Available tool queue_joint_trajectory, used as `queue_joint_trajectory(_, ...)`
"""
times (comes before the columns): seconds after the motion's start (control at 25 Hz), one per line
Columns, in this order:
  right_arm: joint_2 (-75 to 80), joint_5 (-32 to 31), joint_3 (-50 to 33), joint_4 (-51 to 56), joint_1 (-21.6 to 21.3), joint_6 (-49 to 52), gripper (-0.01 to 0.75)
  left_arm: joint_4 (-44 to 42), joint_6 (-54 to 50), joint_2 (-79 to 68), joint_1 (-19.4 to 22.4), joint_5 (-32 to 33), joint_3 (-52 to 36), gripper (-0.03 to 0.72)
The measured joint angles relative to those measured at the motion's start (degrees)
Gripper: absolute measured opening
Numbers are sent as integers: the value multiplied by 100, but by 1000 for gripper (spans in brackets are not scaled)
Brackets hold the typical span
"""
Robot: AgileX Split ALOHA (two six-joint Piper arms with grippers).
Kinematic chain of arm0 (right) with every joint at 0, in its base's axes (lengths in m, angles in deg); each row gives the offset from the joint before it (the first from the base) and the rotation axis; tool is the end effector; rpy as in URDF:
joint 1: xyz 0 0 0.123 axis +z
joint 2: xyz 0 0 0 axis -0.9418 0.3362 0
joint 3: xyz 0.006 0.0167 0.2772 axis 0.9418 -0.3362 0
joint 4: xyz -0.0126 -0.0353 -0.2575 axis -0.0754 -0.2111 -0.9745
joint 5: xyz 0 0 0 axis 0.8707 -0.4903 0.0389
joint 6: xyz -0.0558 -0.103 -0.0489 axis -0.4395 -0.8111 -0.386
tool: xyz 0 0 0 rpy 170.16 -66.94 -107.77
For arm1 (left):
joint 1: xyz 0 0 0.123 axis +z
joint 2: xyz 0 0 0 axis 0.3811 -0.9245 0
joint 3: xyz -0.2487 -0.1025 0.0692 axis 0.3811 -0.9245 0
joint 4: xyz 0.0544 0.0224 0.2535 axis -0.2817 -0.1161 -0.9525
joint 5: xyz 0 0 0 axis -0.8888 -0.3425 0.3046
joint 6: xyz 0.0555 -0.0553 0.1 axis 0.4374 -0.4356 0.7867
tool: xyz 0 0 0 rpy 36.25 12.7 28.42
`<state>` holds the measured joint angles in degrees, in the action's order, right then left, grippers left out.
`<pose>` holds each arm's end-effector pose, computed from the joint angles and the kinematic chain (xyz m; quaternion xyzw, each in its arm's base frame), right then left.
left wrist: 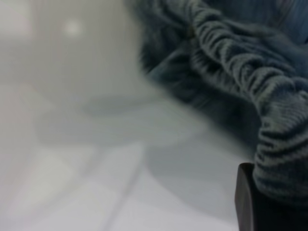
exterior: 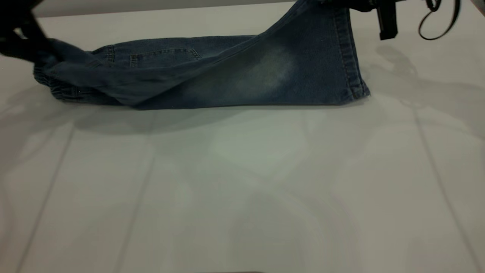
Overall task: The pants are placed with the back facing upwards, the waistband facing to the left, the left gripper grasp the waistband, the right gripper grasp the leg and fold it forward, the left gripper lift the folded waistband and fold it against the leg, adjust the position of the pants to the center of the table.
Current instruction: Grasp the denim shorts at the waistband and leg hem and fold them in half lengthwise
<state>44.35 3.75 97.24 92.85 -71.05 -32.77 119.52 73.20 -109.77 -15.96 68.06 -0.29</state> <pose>0.4586 0.0903 0.0761 0.3129 0.7677 0.5426 0.1351 0.4224 0.0118 0.0980 -0.3137 0.9188 -0.1825 0.1554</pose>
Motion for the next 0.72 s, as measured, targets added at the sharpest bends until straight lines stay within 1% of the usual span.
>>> queue_joint_trajectory(0.2, 640, 209, 911, 0, -2, 721, 25, 792, -1, -890, 0, 0, 976, 90)
queue_joint_trajectory(0.32, 935, 350, 1234, 0, -2, 1165, 25, 1113, -1, -1298, 0, 4, 1475, 90)
queue_joint_trajectory(0.44, 1058, 563, 1317, 0, -2, 1398, 25, 1253, -1, -1595, 0, 4, 1836, 90)
queue_joint_trajectory(0.6, 1058, 827, 1346, 0, -2, 1704, 34, 1263, -1, -1727, 0, -48, 1955, 99)
queue_joint_trajectory(0.72, 1058, 833, 1345, 0, -2, 1772, 60, 1263, 163, -1732, 0, -74, 1967, 143)
